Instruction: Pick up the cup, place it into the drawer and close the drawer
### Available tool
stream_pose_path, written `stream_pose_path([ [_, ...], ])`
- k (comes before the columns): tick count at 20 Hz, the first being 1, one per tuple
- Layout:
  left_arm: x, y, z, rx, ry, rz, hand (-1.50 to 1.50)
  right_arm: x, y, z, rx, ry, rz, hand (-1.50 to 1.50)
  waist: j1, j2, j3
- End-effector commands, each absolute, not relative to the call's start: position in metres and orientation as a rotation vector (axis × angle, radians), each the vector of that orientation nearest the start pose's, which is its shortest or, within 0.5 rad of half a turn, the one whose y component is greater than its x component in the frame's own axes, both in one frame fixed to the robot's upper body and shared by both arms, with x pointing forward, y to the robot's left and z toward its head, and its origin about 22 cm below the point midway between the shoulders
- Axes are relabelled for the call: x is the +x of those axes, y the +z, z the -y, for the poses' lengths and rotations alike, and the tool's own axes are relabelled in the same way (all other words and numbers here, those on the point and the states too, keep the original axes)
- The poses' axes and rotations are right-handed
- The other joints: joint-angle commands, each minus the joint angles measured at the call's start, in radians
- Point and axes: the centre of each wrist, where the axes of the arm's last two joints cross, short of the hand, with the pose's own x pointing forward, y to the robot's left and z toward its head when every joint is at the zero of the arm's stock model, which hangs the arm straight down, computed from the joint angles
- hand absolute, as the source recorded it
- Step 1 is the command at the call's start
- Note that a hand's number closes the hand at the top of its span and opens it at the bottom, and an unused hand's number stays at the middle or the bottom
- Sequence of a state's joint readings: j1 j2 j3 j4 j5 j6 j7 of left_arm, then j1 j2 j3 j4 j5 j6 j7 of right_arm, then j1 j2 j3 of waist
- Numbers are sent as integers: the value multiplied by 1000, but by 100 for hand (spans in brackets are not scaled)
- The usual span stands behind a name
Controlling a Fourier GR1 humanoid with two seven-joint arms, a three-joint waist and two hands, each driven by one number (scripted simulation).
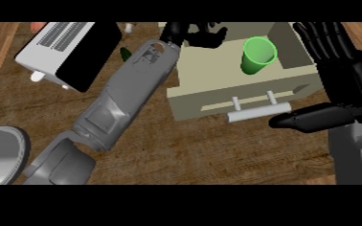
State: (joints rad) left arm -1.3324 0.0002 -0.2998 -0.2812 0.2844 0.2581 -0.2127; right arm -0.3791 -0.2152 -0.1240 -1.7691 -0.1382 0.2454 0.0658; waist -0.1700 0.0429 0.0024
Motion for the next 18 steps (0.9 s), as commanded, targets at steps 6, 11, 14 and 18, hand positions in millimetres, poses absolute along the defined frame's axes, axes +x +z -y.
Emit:
stream_pose_path([
  [6,439,108,-48,-129,-279,1778,-150,303,161,225,420,482,2024,-150,-37,14,-2],
  [11,438,124,-40,-281,-203,1878,-150,302,158,204,654,694,1937,150,-31,7,-2],
  [14,439,127,-41,-285,-107,1904,-150,300,156,205,589,884,1795,150,3,-5,-4],
  [18,440,126,-40,-227,-72,1929,-150,294,152,217,452,1141,1624,150,22,-11,-2],
])
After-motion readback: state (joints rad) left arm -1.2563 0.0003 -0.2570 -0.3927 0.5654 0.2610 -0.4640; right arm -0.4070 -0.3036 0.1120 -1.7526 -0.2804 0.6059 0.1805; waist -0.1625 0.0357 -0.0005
